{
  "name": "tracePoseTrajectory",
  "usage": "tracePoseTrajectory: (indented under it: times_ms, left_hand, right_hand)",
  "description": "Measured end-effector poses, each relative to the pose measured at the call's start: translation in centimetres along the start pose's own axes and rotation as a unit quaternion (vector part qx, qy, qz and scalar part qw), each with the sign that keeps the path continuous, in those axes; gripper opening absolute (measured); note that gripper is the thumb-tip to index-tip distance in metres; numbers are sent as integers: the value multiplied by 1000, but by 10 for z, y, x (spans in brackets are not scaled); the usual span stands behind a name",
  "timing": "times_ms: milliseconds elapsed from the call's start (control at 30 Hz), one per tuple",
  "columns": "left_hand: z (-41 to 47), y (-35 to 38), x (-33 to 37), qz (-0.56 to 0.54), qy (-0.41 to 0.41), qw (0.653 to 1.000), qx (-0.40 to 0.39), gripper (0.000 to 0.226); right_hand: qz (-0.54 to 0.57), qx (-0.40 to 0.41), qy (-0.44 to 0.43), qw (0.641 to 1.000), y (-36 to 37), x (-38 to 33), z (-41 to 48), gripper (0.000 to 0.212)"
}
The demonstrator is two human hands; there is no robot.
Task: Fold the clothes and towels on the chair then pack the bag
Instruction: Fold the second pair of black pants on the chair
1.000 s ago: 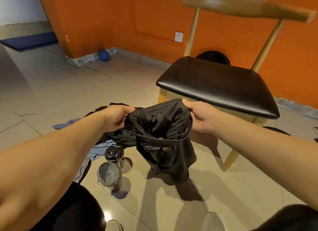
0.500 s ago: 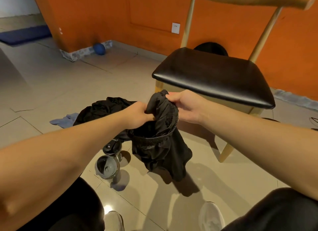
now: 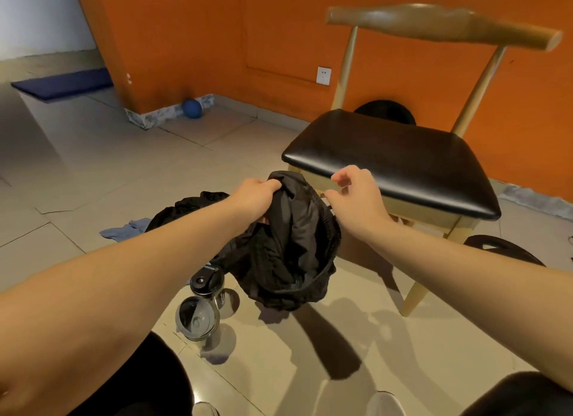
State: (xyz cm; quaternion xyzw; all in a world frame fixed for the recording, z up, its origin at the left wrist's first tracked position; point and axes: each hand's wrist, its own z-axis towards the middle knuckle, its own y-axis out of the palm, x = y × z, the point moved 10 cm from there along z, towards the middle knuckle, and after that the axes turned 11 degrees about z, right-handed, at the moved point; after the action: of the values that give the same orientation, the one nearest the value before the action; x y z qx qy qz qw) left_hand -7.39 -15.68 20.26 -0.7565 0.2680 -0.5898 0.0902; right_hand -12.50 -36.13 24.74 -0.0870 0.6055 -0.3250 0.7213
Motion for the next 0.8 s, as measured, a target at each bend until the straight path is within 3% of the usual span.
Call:
tracePoseTrajectory:
  times_ms: [100, 167, 267, 367, 500, 600, 667, 767, 800]
  left_hand:
    - [-1, -5, -4, -49, -52, 997, 38, 36]
    - [-3, -6, -8, -100, -77, 991, 53, 38]
    - [-3, -3, -8, -179, -96, 978, 53, 37]
    - [-7, -4, -7, -205, -115, 970, 60, 35]
    - [-11, 4, -15, -233, -142, 962, 26, 34]
    - [-14, 10, -18, -268, -149, 952, -17, 37]
    - [-14, 12, -20, -277, -147, 949, -41, 39]
    - [-12, 12, -22, -304, -141, 940, -61, 43]
    - [-10, 11, -22, -308, -136, 939, -65, 43]
  right_hand:
    - [-42, -39, -51, 997, 12, -31, -20, 12]
    - [-61, -112, 1, 992, 33, -25, -32, 11]
    - [-49, -222, 166, 960, 63, 15, -52, 47]
    - [-123, -265, 209, 933, 70, 45, -59, 76]
    - [-180, -209, 211, 938, 55, 68, -41, 79]
    - [-25, -161, 238, 958, 48, 74, -30, 84]
    - [93, -124, 263, 952, 44, 76, -28, 83]
    - [180, -66, 295, 936, 34, 79, -25, 35]
    - [205, -56, 314, 926, 33, 81, -25, 33]
